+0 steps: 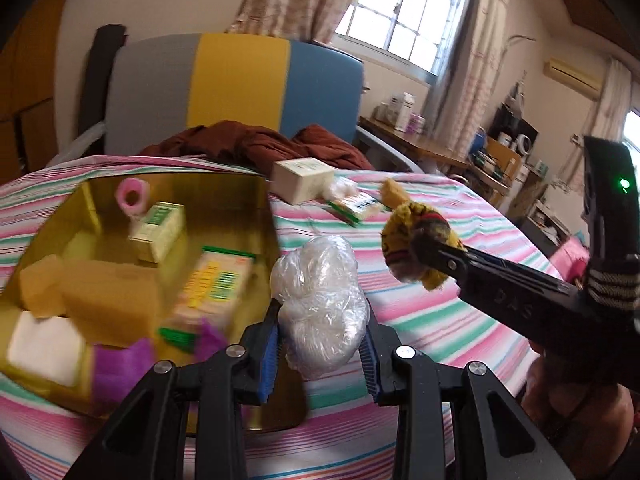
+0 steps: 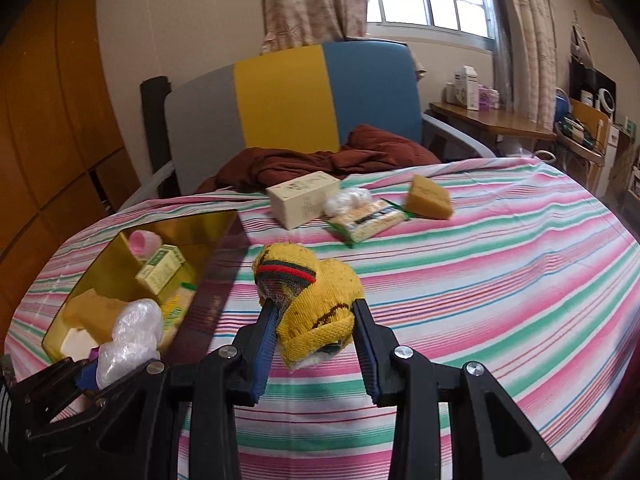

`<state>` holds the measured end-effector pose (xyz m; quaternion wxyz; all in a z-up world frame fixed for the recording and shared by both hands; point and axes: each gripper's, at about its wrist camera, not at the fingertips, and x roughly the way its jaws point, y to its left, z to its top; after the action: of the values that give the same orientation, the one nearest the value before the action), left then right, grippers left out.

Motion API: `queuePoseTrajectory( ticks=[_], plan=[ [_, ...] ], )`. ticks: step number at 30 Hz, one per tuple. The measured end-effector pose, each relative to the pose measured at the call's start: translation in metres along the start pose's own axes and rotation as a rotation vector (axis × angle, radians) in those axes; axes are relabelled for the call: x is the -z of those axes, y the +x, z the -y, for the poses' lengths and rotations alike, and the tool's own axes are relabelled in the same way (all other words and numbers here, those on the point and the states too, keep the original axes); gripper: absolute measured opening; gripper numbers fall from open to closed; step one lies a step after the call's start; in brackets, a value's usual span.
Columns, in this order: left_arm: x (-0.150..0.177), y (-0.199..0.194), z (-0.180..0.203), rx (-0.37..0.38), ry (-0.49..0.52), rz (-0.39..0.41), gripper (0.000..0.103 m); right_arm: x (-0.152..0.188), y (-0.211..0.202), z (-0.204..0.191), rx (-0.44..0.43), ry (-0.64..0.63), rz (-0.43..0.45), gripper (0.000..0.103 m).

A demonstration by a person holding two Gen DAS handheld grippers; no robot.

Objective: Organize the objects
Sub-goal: 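Carry the cotton balls over the tray with left tool while right tool carries the sock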

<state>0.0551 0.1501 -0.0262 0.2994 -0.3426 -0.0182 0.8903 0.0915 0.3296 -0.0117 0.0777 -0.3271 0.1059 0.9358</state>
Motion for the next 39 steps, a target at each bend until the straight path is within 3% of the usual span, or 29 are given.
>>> queuePoseTrajectory(
  ticks=[11,17,27,39],
  plan=[
    [-0.026,-0.029,-0.092,-0.117,-0.152,0.046,0.035,-0.007,0.011,-0.067,-0.143,-0.08,-0.043,0.036],
    [-0.049,-0.023,-0.138,-0.176,-0.2,0.014,0.035,-0.022,0.029,-0.097,-0.196,-0.115,-0.066,0.036],
    [-0.074,0.009,-0.182,-0.229,-0.238,-0.073,0.035,-0.042,0.072,-0.13,-0.128,-0.227,-0.114,0.036],
    [-0.079,0.044,-0.205,-0.266,-0.278,-0.174,0.035,-0.066,0.118,-0.127,-0.071,-0.196,-0.145,0.039]
  ],
)
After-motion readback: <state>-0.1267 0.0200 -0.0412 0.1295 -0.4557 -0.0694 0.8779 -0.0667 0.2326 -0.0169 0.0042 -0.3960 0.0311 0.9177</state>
